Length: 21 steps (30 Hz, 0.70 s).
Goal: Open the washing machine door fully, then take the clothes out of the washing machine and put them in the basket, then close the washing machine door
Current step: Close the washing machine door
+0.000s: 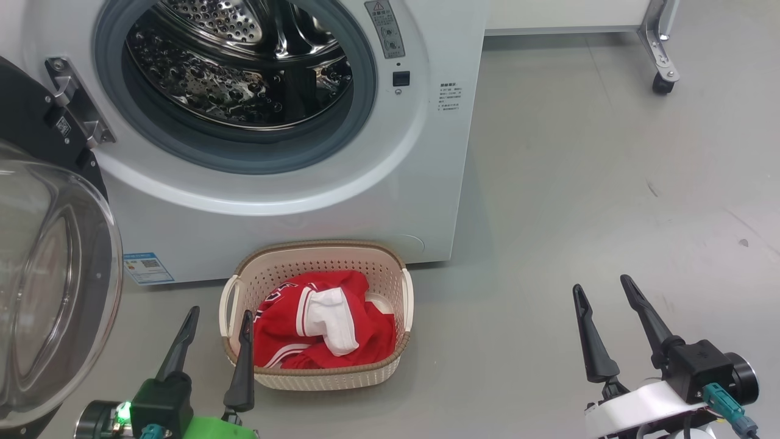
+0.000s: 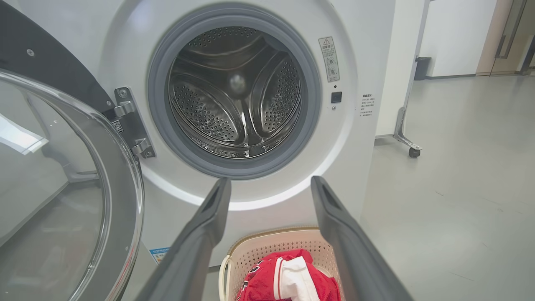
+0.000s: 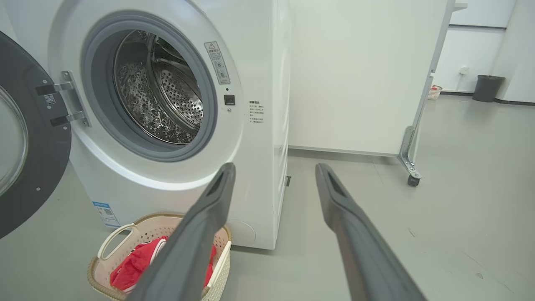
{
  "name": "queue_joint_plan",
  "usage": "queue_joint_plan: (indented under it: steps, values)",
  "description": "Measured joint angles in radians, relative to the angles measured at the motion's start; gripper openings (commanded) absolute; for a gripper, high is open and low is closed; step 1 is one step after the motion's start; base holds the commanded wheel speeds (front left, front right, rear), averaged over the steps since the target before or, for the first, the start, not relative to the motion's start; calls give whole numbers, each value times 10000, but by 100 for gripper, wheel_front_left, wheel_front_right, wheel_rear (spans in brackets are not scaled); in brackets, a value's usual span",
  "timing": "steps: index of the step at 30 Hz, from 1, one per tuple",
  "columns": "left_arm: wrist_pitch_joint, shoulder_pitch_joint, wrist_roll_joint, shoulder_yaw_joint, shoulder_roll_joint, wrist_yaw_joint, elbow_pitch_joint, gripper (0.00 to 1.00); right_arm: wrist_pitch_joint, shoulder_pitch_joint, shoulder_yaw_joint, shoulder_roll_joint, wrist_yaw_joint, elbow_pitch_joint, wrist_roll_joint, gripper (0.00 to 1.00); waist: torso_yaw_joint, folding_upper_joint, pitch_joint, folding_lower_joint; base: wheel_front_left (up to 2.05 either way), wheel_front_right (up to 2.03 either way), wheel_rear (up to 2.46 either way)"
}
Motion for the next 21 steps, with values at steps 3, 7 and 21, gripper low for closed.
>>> queue_joint_plan:
  steps: [3,7,21]
  values:
    - [0,1,0,8,2,0,-38,100,0,3,-4,-2,0,0,0,100,-4,0,-5,0,-61,61,0]
    - [0,2,0,6,2,0,-69,100,61,5,-4,-2,-13,-4,0,100,-9,0,-14,0,-46,46,0]
    - [0,10,-2,2,4,31,-161,100,71,8,-27,-38,-94,-40,0,100,3,0,-44,0,-12,12,0]
